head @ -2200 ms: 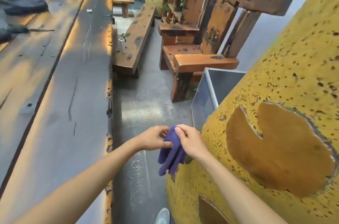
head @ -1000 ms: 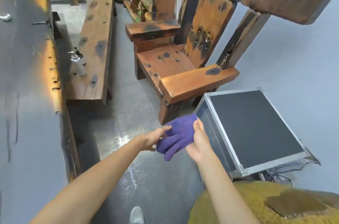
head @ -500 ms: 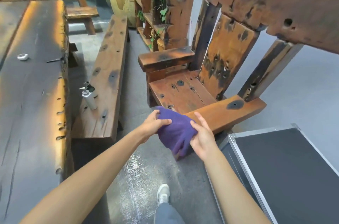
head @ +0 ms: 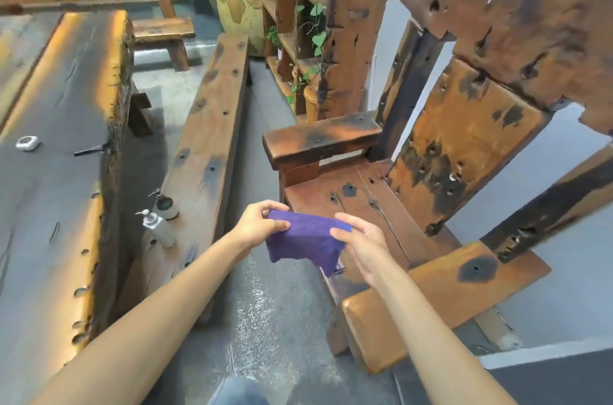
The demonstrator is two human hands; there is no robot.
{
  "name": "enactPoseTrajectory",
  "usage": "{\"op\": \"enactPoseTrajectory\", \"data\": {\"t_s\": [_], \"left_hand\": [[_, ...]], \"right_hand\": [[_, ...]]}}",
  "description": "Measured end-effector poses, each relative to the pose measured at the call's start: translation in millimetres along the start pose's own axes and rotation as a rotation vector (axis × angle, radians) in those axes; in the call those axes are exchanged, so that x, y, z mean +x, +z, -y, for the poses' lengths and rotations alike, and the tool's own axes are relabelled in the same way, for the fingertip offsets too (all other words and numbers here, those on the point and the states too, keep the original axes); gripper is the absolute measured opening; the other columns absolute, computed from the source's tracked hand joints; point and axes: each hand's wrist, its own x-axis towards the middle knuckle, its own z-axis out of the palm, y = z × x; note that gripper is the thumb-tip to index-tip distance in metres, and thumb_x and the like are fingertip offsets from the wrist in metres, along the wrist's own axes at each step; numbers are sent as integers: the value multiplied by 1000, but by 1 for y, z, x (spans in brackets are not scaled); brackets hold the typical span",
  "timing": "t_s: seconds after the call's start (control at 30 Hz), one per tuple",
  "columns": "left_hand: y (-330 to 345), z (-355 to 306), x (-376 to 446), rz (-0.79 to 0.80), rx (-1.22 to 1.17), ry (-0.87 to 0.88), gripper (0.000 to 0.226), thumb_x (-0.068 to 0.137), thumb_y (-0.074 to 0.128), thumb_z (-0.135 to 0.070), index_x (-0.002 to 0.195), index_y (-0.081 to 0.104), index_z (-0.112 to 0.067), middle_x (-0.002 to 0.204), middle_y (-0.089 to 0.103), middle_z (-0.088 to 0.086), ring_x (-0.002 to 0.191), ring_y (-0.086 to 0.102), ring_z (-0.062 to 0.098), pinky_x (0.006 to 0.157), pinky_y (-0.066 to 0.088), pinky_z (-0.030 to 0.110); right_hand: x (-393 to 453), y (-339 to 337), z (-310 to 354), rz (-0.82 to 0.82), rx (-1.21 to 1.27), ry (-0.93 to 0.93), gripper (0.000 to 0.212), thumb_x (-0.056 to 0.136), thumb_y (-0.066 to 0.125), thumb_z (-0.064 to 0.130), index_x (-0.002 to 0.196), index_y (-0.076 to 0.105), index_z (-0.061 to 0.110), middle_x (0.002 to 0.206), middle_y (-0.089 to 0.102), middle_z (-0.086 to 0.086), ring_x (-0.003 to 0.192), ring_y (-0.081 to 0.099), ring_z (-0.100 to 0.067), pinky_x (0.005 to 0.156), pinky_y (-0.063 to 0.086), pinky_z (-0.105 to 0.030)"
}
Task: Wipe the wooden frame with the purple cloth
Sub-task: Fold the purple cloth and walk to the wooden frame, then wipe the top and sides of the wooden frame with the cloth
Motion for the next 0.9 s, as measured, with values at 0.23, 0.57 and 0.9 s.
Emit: {"op": "enactPoseTrajectory", "data": {"t_s": [0.23,0.57,0.9], "left_hand": [[-63,-11,151,35,63,-35,26,81,83,-8,104,72,-13,80,69,0,69,63,9,57,48,13],[-135,-105,357,209,321,169,28,77,89,-23,101,77,-16,97,75,1,87,65,17,89,55,38],[-115,-202,515,415,644,552,20,91,75,-31,86,78,-12,80,71,9,77,61,21,75,46,37]], "right_hand": [[139,59,53,6,-155,-62,45,84,76,-9,126,67,2,94,77,-4,70,74,-2,61,54,-11],[287,128,151,-154,-114,-149,51,78,82,-9,125,66,2,107,76,-17,85,73,-18,76,61,-20],[404,102,222,-421,-204,-272,26,90,76,5,108,71,23,103,77,-2,101,74,-23,79,58,-26]]}}
